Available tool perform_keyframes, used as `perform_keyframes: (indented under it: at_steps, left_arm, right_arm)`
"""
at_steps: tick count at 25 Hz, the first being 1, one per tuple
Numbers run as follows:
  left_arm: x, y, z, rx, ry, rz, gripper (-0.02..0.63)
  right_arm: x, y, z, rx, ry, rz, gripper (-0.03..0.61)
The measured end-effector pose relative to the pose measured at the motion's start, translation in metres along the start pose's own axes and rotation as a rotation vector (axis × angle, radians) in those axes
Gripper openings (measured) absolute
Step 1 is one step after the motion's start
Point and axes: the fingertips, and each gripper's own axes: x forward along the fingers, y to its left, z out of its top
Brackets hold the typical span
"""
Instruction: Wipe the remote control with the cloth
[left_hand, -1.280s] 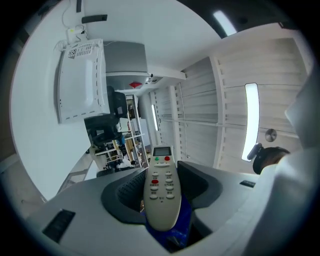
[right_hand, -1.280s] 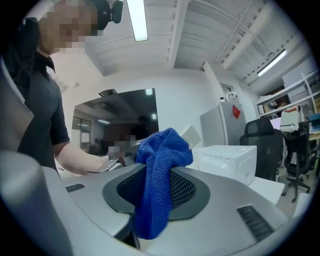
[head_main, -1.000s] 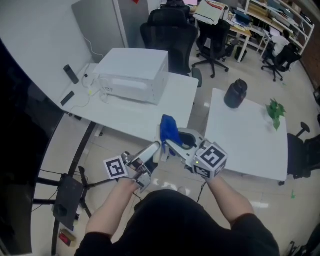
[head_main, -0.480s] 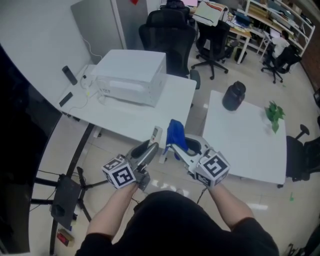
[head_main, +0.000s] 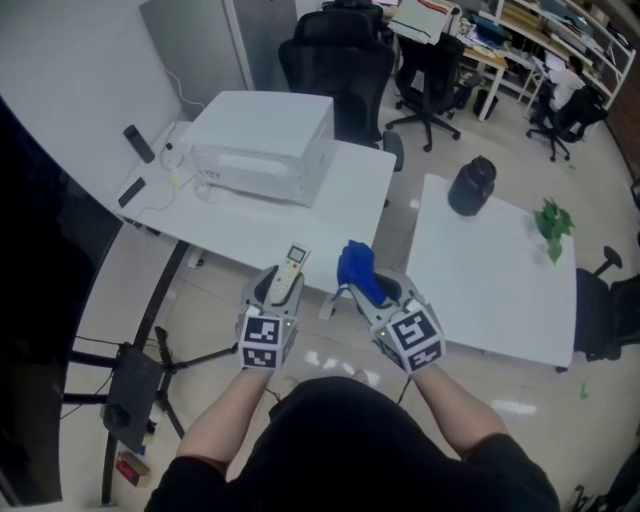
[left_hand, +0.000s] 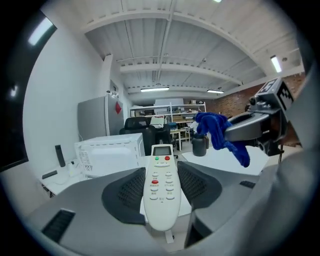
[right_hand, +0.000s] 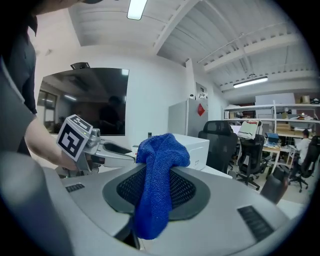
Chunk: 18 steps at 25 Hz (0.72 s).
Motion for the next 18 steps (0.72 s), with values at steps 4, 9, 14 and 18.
perform_keyframes:
  at_steps: [4, 9, 14, 18]
  left_arm:
    - [0.04, 0.017, -0.04, -0.025, 0.093, 0.022, 0.204]
    - [0.118, 0.042, -0.109, -0.067, 0.24, 0.055, 0.204]
    - [0.183, 0.049, -0.175, -0.066, 0.373, 0.068, 0.204]
    - [0.21, 0.051, -0.2, -0.073, 0.416, 0.072, 0.204]
  right_arm:
    - [-0.003, 0.002, -0.01, -0.019, 0.0, 0.021, 0.121]
    - [-0.013, 0.004, -0.025, -0.014, 0.059, 0.012, 0.121]
    - [-0.023, -0.003, -0.053, 0.003, 0.151, -0.019, 0.121]
    - [-0.027, -0.01, -0.064, 0.023, 0.188, -0.046, 0.121]
